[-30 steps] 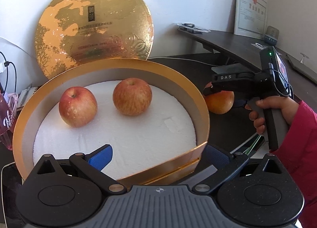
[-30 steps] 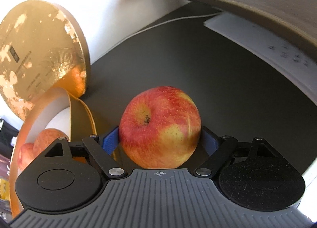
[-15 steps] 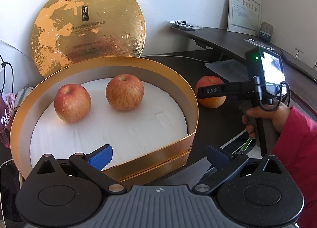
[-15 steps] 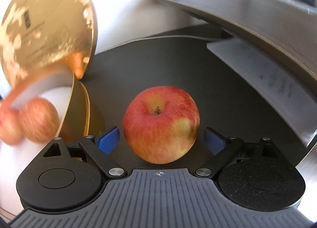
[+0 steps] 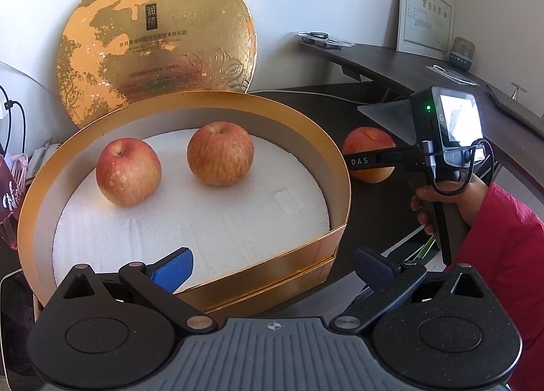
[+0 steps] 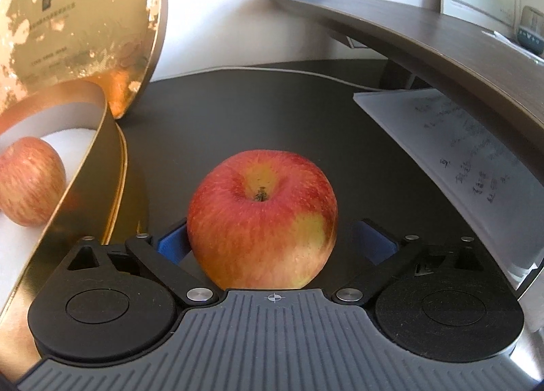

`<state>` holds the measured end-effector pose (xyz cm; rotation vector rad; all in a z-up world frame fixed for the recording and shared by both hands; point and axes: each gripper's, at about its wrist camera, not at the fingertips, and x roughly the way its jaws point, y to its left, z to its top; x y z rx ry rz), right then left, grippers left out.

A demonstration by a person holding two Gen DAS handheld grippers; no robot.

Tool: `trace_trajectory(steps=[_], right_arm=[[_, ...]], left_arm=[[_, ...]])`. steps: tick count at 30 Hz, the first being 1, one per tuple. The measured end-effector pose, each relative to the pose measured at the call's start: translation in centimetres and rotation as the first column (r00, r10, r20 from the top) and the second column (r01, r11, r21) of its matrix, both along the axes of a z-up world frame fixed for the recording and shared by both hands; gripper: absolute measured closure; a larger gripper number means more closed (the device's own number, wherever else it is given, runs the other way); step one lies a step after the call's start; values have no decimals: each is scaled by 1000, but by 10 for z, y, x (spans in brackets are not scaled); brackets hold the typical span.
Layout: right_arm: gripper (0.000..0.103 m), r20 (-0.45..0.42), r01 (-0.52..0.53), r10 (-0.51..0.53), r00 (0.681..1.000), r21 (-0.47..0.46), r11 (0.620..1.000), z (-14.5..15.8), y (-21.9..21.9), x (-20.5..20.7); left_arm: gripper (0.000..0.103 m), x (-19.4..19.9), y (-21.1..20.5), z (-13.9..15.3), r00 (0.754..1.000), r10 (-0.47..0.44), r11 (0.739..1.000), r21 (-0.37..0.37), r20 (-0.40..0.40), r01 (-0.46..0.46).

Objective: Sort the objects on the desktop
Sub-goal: 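Close the right tool around the third red apple and lift it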

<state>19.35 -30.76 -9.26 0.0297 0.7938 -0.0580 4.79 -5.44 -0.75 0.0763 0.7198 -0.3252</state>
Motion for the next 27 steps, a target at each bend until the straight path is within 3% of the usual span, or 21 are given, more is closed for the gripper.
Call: trace_trajectory(steps=[5,8,15,20,27], right_arm=[[0,-89,30,-33,995,-26,999,0,2,-7],[0,-101,40,-39,994,10,999,5,-4,-20],[0,77,30,-32,996,28,999,24,-12,-41],[0,87,12,-17,996,55,998,18,-13,-36],[0,115,-42,39,993,19,999,14,-3,-23]], left_arm=[[1,0,1,0,1000,4,1000,-1,-5,-4],[1,0,1,-1,1000,5,1000,-4,-8,-5],[1,-3,-1,-1,1000,-19,1000,-8,-5,19],[1,-1,-1,-2,1000,-17,1000,-1,-10,17],[1,3,-4,-3,1000,-19,1000,11,-11,19]])
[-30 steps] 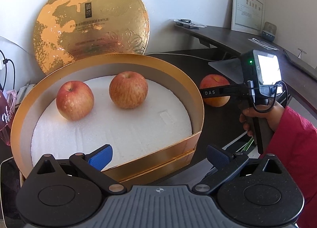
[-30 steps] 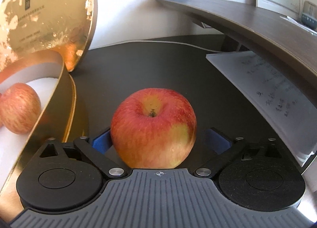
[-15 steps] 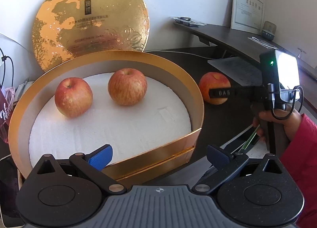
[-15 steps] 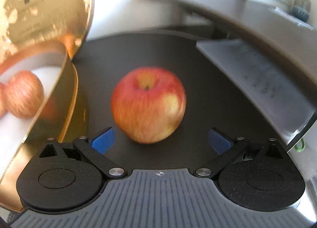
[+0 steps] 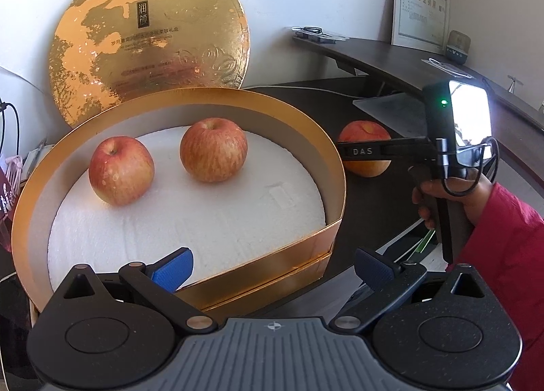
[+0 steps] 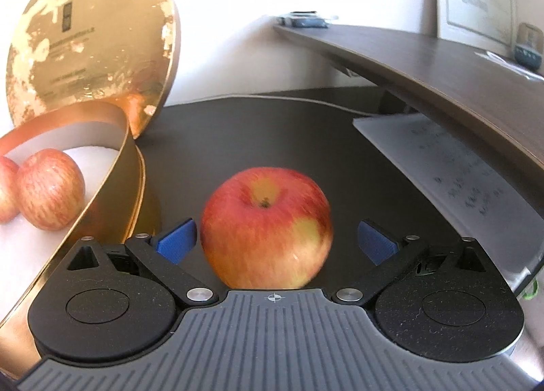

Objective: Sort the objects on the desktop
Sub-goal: 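Close the right tool around the third red apple and lift it, then carry the apple over the gold box and lower it onto the foam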

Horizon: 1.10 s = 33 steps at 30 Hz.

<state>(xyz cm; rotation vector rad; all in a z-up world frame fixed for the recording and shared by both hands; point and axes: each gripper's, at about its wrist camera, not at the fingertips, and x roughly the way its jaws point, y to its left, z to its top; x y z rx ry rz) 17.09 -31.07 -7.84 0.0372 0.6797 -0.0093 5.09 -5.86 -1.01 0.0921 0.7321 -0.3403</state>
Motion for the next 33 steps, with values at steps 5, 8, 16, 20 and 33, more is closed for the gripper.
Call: trace_trajectory(steps=[5,8,16,20,33], right_arm=[[6,-4,-17,17,1000,5,1000,-4,5,11],[7,-16,-22,22,1000,-28,999,-9,10,16],[17,-45,2,-5,999,-66,998,-19,12,24],[17,-32,55,-55,998,2,998,-18,4,23],[17,60,40,-43,997,35,999,39,17,-6]], left_arm=[[1,2,0,0,1000,4,1000,8,-1,-4],[1,2,0,-1,1000,3,1000,8,-3,-3],[1,0,2,0,1000,4,1000,7,-2,-4],[1,0,7,0,1000,19,1000,2,-4,-19],[1,-25,30,11,999,18,999,-45,38,-17]])
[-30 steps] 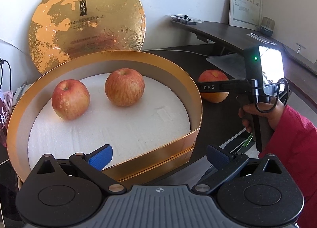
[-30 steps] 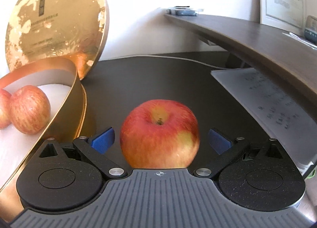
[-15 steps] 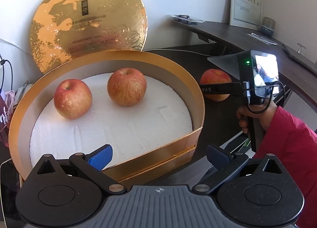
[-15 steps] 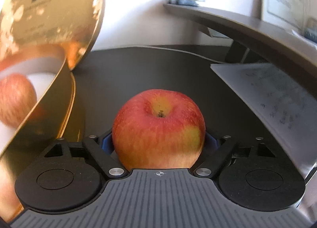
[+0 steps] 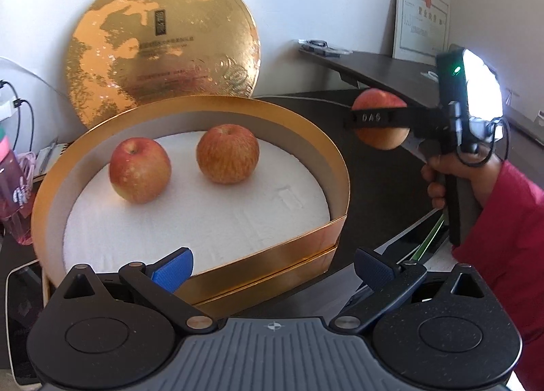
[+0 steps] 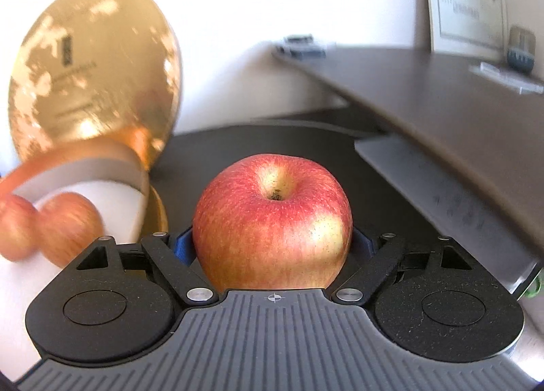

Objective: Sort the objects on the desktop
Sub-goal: 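Carry the apple over the gold box and lower it onto the foam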

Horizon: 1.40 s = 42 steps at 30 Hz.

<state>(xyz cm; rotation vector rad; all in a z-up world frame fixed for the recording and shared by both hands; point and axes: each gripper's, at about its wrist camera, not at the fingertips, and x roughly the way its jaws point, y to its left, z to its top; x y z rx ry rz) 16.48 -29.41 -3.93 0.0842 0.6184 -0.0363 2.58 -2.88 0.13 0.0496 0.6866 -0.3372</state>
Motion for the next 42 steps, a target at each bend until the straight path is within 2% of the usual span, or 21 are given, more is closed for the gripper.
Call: trace_trajectory(steps=[7,12,24,30,35,42], right_arm=[[17,48,-100,100,994,-5,995,47,39,-26],[17,31,-197,198,980,-22,980,59,83,-42],[17,-147,-385,373,916,-62,921,39,180,-52],[17,-240,-459,428,871,-88,884,25,212,-37],[17,-324,-488,439,838,-83,869,15,232,-18],[17,-394,-514,442,806,-95,852,0,258,0]], left_arm=[[1,-21,30,5,999,36,999,-42,25,-35],[1,-35,56,3,997,71,995,-67,27,-69],[1,-49,104,-7,991,135,984,-119,16,-132],[1,-50,116,-10,988,154,979,-140,10,-151],[1,-49,123,-14,986,164,975,-150,3,-162],[1,-47,130,-16,984,176,973,-154,-5,-174]])
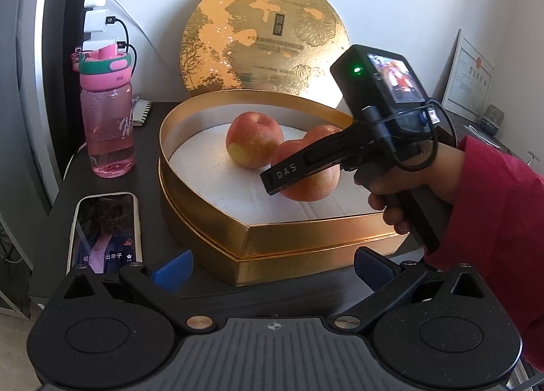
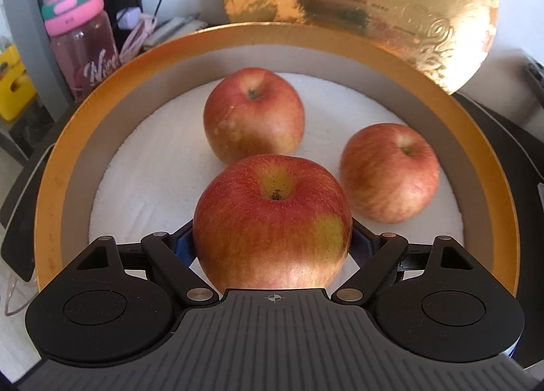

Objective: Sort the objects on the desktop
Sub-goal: 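Carry the apple over the gold box and lower it onto the foam, then open the right tool to release the apple beside the other two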

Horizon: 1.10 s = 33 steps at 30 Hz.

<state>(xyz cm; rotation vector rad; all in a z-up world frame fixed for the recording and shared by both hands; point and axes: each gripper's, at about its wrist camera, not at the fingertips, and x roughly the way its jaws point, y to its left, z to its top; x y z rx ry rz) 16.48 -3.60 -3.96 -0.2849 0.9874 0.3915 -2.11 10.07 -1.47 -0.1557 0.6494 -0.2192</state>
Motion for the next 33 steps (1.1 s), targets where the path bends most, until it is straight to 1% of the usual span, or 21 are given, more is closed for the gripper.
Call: trace_trajectory(steps=[5,13,16,20,21,23,25,27,30,33], right_arm=[[17,-21,1,-2,1000,-38,999,-9,8,6],[17,-43,-18,16,999,-49,999,-10,6,4],[17,-62,-14,11,998,-42,999,-11,3,5],[17,-88,-21,16,996,-64,998,-12,3,6],[16,-86,-20,15,996,-66,998,-11,2,6],[9,-81,-15,9,997,-69,997,-10,0,6],[5,-85,-6,0,996,-68,998,-9,-2,5],[4,-87,0,-5,996,-65,998,-8,-4,3],[4,-62,3,-6,998,-51,999,-3,-7,-6],[4,-9,14,-14,1000,-19,1000,9,-11,-15]], left_arm=[[1,1,1,-1,1000,-1,1000,0,-7,1],[1,2,-3,1,1000,-14,1000,5,-5,14],[1,1,-5,1,1000,-21,1000,12,-1,21],[1,0,-8,2,1000,-23,1000,15,2,23],[1,0,-8,3,1000,-25,1000,16,3,25],[1,-1,-10,3,1000,-27,999,19,5,27],[1,-2,-11,4,1000,-27,999,23,8,27],[1,-2,-11,4,1000,-24,999,26,9,24],[1,-3,-13,4,1000,-21,999,29,7,21],[1,-4,-16,4,1000,-24,999,33,9,23]])
